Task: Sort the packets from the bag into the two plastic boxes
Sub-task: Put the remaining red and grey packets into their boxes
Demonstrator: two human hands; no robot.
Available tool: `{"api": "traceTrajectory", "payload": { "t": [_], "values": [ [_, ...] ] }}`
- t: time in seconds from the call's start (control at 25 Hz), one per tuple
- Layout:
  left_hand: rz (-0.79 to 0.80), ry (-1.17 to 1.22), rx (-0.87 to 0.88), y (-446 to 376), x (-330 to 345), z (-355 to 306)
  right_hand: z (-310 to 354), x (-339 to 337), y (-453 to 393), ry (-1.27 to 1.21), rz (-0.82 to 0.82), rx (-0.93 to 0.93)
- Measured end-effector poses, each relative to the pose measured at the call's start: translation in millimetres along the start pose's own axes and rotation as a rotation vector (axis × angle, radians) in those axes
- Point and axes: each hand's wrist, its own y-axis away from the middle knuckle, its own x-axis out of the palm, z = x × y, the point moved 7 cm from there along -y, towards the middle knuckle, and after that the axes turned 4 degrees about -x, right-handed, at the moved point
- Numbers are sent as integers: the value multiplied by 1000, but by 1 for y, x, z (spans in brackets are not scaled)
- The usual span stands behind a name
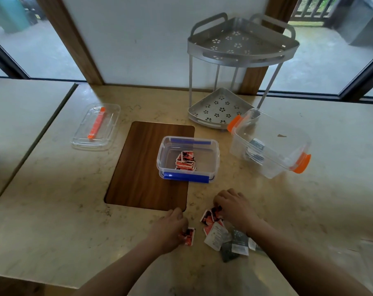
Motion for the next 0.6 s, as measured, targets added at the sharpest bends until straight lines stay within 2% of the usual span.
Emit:
{"api": "traceTrajectory", "payload": {
  "t": [0.28,0.48,0.6],
  "values": [
    [95,160,-107,-5,14,3,-8,1,24,-90,66,50],
    [142,55,-15,-12,7,-4,-22,8,39,-301,154,131],
    [189,282,-22,-20,-6,-10,-38,0,44,-395,91,210]
  ]
}}
